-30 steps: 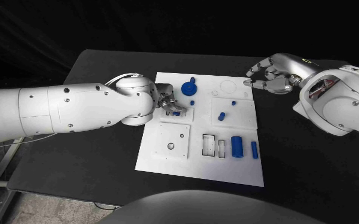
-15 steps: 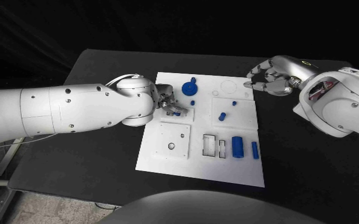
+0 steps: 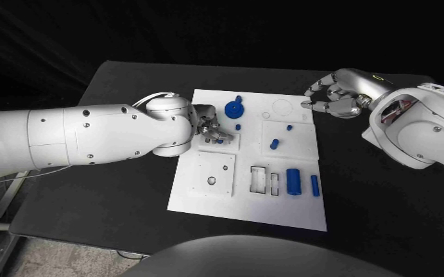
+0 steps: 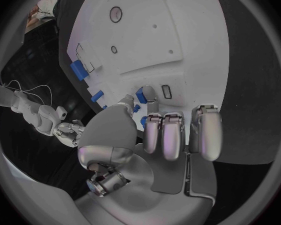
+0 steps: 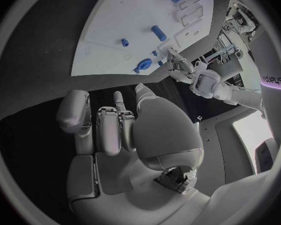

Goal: Assemble the parts on the task board

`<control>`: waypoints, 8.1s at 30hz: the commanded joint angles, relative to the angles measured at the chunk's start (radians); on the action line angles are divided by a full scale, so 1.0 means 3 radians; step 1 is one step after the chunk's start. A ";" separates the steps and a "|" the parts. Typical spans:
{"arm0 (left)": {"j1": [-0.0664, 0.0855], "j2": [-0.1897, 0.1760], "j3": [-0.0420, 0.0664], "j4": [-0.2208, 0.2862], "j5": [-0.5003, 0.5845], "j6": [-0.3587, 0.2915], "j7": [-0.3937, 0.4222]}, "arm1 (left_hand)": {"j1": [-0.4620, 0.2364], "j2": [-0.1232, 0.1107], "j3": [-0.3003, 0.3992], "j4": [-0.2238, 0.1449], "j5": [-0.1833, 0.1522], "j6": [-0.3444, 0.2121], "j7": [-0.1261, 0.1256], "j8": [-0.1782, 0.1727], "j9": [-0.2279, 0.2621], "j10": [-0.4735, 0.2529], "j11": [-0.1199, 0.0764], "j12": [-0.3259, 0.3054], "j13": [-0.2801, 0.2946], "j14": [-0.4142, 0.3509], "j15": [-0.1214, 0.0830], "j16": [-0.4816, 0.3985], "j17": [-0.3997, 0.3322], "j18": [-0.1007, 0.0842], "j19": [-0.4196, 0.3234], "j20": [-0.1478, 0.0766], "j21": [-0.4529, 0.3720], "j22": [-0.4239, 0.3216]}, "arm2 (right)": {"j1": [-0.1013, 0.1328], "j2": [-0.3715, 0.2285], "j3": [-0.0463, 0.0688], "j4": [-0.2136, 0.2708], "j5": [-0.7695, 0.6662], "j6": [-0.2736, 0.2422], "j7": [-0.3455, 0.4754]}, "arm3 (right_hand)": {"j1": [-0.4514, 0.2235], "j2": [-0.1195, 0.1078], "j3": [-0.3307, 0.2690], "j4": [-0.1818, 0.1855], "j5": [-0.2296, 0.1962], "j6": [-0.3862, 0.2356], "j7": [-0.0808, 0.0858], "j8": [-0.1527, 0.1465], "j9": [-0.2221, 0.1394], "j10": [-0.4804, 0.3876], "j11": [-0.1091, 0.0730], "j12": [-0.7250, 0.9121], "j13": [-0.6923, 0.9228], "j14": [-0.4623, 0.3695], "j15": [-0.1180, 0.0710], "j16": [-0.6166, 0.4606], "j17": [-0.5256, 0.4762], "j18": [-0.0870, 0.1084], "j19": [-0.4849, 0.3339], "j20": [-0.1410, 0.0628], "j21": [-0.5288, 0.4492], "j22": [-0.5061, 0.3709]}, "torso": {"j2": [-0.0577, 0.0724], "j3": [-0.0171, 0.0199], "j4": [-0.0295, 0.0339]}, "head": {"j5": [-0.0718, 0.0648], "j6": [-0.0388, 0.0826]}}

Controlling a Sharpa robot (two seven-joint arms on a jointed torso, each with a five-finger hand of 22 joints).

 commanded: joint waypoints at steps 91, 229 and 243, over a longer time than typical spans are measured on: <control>0.0294 0.0145 0.0007 -0.0691 -0.0292 0.0541 0.0037 | 0.0263 0.0161 -0.0566 0.0028 0.0644 -0.0022 0.0057 -0.0368 -0.0066 0.0343 0.0040 0.0007 0.0877 0.0344 0.0039 0.0008 0.0876 0.0037 0.0039 0.0031 -0.0060 0.0589 | -0.0014 -0.0005 0.0001 -0.0020 0.0019 0.0036 -0.0019 | 0.0112 0.0032 0.0046 -0.0039 0.0235 0.0030 0.0008 -0.0028 -0.0032 0.0122 0.0031 -0.0022 0.0589 0.0194 0.0035 -0.0019 0.0103 0.0041 -0.0011 0.0000 -0.0060 0.0384 | 0.0000 0.0001 0.0001 | 0.0014 0.0001; -0.0050 -0.0473 -0.0010 0.0260 -0.0181 -0.0223 0.0129 | 0.0882 -0.0203 0.0460 0.0022 0.1621 0.0049 0.0054 -0.0722 -0.0090 0.0343 0.0035 0.0007 0.0877 0.0344 0.0038 0.0008 0.0876 0.0075 -0.0062 0.0027 -0.0251 0.0564 | -0.0046 -0.0064 0.0001 -0.0010 0.0039 0.0058 -0.0044 | 0.0154 0.0032 0.0090 -0.0053 0.0391 0.0028 0.0011 -0.0048 -0.0058 0.0102 0.0033 -0.0049 0.0564 0.0187 0.0037 -0.0049 0.0066 0.0049 -0.0017 0.0001 -0.0132 0.0372 | 0.0000 0.0000 0.0003 | 0.0034 0.0001; -0.0054 -0.0481 -0.0011 0.0280 -0.0178 -0.0179 0.0119 | 0.0883 -0.0201 0.0467 0.0021 0.1621 0.0052 0.0053 -0.0721 -0.0090 0.0343 0.0035 0.0007 0.0877 0.0344 0.0039 0.0008 0.0876 0.0076 -0.0063 0.0028 -0.0252 0.0564 | -0.0048 -0.0060 0.0001 -0.0017 0.0049 0.0076 -0.0057 | 0.0159 0.0032 0.0094 -0.0055 0.0398 0.0028 0.0011 -0.0049 -0.0060 0.0100 0.0033 -0.0051 0.0562 0.0186 0.0037 -0.0053 0.0063 0.0050 -0.0019 0.0001 -0.0140 0.0371 | 0.0000 0.0001 0.0000 | 0.0045 0.0001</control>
